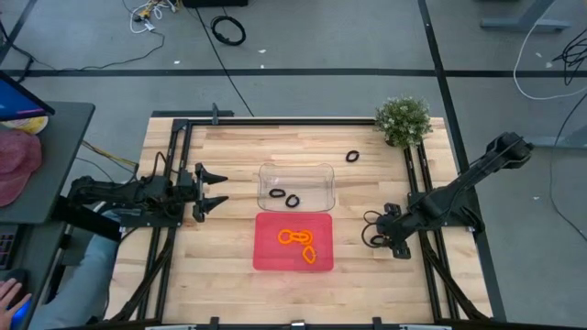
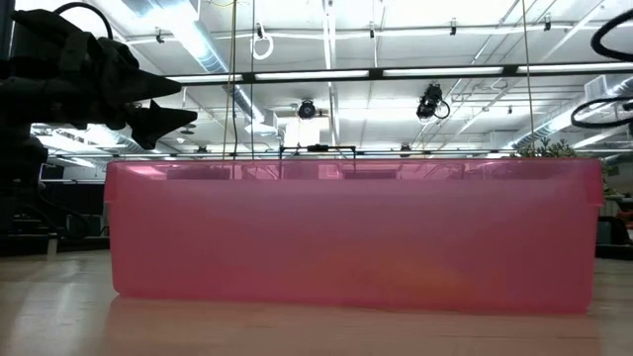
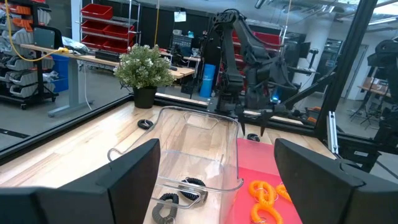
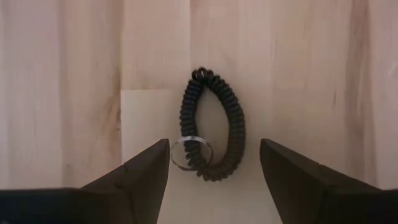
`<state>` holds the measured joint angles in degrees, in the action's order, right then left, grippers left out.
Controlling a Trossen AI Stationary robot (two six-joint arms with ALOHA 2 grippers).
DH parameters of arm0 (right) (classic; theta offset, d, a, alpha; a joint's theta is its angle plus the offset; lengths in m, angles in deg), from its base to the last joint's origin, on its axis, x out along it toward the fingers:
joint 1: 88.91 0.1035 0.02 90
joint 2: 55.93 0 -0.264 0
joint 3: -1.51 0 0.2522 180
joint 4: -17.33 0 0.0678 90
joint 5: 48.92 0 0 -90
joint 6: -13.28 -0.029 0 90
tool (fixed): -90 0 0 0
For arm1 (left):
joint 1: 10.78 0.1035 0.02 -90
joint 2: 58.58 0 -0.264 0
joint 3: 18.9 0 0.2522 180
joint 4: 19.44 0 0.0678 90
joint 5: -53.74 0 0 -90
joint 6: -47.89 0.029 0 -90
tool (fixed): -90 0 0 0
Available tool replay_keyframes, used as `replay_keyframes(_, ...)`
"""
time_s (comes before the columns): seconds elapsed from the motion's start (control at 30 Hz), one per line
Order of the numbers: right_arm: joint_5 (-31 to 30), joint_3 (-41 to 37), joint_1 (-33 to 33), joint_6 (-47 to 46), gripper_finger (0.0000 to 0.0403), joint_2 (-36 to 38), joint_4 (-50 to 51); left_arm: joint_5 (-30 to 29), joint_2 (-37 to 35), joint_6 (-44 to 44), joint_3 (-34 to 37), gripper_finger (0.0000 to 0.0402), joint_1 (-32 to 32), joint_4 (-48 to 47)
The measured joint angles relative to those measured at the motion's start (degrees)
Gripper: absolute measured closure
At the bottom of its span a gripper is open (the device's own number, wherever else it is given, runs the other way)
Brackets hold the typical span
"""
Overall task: Sort spring keychains
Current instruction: Put the black spring keychain into the transparent bin
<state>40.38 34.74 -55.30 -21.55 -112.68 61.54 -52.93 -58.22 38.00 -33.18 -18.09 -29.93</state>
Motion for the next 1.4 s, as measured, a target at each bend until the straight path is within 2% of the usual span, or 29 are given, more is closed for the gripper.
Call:
replay_keyframes(0.27,-1.1,-2.4,0.0,-0.3,0.015,0.2,-1.7,0.0,0.0,0.0,0.0,0.0081,0.0,0.0)
replay_keyframes(0.37,-1.5,-2.4,0.0,0.0,0.0164,-0.2,-0.9,0.0,0.0,0.0,0.0,0.0081,0.0,0.0)
replay_keyframes(0.47,-2.1,-2.3,0.0,1.2,0.022,-1.5,0.5,0.0,0.0,0.0,0.0,0.0081,0.0,0.0)
replay_keyframes(0.57,-3.2,-2.2,-0.1,-0.7,0.0344,-2.2,1.5,0.0,0.0,0.0,0.0,0.0081,0.0,0.0)
replay_keyframes(0.6,-3.7,-2.2,-0.1,-0.8,0.0368,-2.3,1.5,0.0,0.0,0.0,0.0,0.0081,0.0,0.0)
replay_keyframes(0.63,-4.3,-2.1,0.0,-1.5,0.0375,-2.2,1.4,0.0,0.0,0.0,0.0,0.0081,0.0,0.0)
replay_keyframes(0.83,-6.7,3.4,0.0,0.7,0.0378,-2.7,4.9,0.0,0.0,0.0,0.0,0.0081,0.0,0.0)
replay_keyframes(1.0,-18.4,11.4,-0.3,5.9,0.0379,-2.5,9.0,0.0,0.0,0.0,0.0,0.0081,0.0,0.2)
replay_keyframes(1.13,-25.2,16.1,-1.8,12.0,0.0379,-2.3,5.6,0.0,0.0,0.0,0.0,0.0081,0.0,0.4)
replay_keyframes(1.4,-25.0,18.7,-10.9,28.5,0.0379,-2.3,-13.3,-0.1,0.0,0.0,0.1,0.0081,0.0,0.7)
